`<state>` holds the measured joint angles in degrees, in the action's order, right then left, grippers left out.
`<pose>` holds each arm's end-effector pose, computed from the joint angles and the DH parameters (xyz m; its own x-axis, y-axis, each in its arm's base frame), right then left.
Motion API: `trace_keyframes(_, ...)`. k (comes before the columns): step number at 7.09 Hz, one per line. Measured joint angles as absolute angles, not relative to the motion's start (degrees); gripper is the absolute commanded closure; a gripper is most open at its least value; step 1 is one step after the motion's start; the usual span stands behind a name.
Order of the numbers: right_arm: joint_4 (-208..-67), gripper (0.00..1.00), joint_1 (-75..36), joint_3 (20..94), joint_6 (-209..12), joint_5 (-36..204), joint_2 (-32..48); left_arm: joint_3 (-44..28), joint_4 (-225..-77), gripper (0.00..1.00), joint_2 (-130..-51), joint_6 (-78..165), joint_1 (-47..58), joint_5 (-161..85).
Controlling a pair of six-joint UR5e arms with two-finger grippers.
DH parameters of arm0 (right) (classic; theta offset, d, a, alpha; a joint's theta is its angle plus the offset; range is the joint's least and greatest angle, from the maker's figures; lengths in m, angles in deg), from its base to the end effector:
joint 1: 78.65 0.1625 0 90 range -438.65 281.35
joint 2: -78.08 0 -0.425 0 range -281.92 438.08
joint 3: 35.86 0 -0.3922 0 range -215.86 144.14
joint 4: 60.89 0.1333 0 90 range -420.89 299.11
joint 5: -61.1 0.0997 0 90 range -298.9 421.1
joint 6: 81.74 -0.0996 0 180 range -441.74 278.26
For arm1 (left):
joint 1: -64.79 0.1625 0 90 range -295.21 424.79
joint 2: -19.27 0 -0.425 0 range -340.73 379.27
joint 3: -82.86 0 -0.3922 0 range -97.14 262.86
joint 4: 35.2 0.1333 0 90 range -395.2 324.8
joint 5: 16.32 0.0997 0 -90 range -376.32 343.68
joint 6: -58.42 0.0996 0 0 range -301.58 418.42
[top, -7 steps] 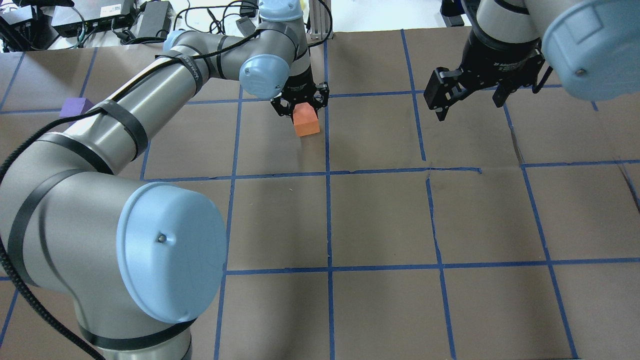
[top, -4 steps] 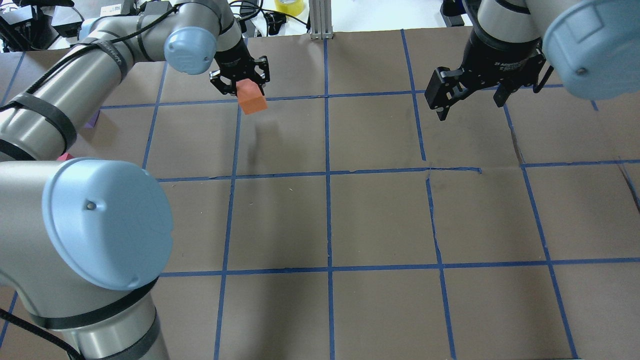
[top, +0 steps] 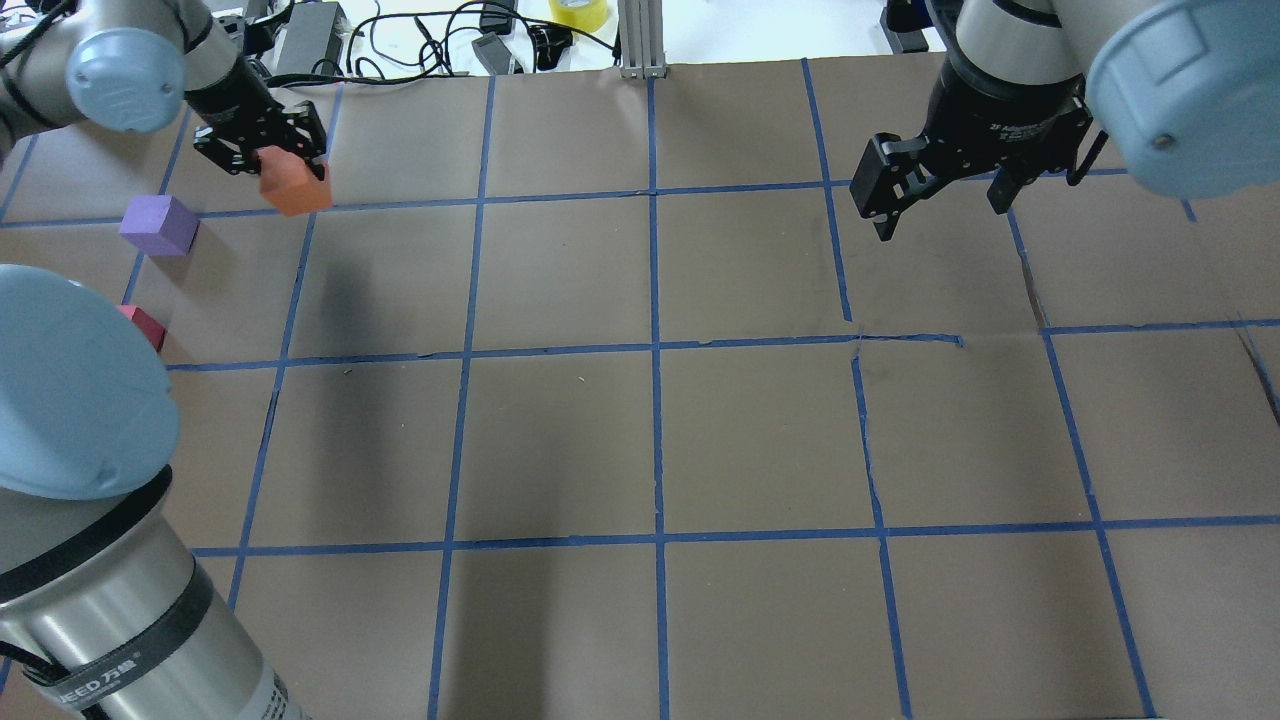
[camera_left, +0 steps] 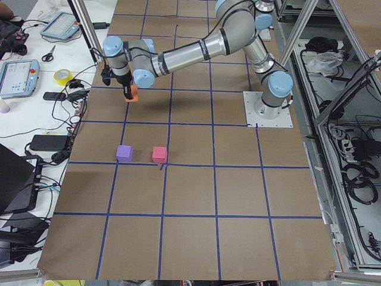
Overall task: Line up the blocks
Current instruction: 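Carry the orange cube with the left gripper toward the purple cube, then lower the orange cube between the purple and pink cubes with the left gripper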
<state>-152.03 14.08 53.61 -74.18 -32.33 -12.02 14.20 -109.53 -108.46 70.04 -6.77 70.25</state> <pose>0.1507 -0.4875 0.4955 -0.9822 -0.1767 0.0633 -0.1784 0.9837 -0.0228 0.1003 -0.7411 0.2873 -0.9910 -0.1189 0.0611 -0.1191 0.9929 0.0003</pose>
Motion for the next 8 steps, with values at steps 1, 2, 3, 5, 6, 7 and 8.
trace_keyframes(1,-152.0,0.00,14.1,53.6,-74.2,-32.3,-12.0,14.0,-109.3,1.00,-108.6,77.5,-3.3,70.4)
trace_keyframes(2,-152.0,0.00,14.1,53.6,-74.2,-32.3,-12.0,14.1,-109.2,1.00,-108.6,81.1,-0.2,70.8)
trace_keyframes(3,-152.0,0.00,14.1,53.6,-74.2,-32.3,-12.0,14.4,-109.1,1.00,-108.7,82.9,2.5,73.1)
trace_keyframes(5,-152.0,0.00,14.1,53.6,-74.2,-32.3,-12.0,14.8,-106.5,1.00,-110.0,87.5,5.0,77.8)
trace_keyframes(6,-152.0,0.00,14.1,53.6,-74.2,-32.3,-12.0,14.9,-104.3,1.00,-111.3,89.9,5.4,78.5)
trace_keyframes(7,-152.0,0.00,14.1,53.6,-74.3,-32.3,-12.0,15.1,-103.6,1.00,-112.0,90.7,5.5,79.2)
trace_keyframes(8,-152.0,0.00,14.1,53.6,-74.3,-32.3,-12.0,15.3,-103.9,1.00,-112.3,90.7,5.5,79.8)
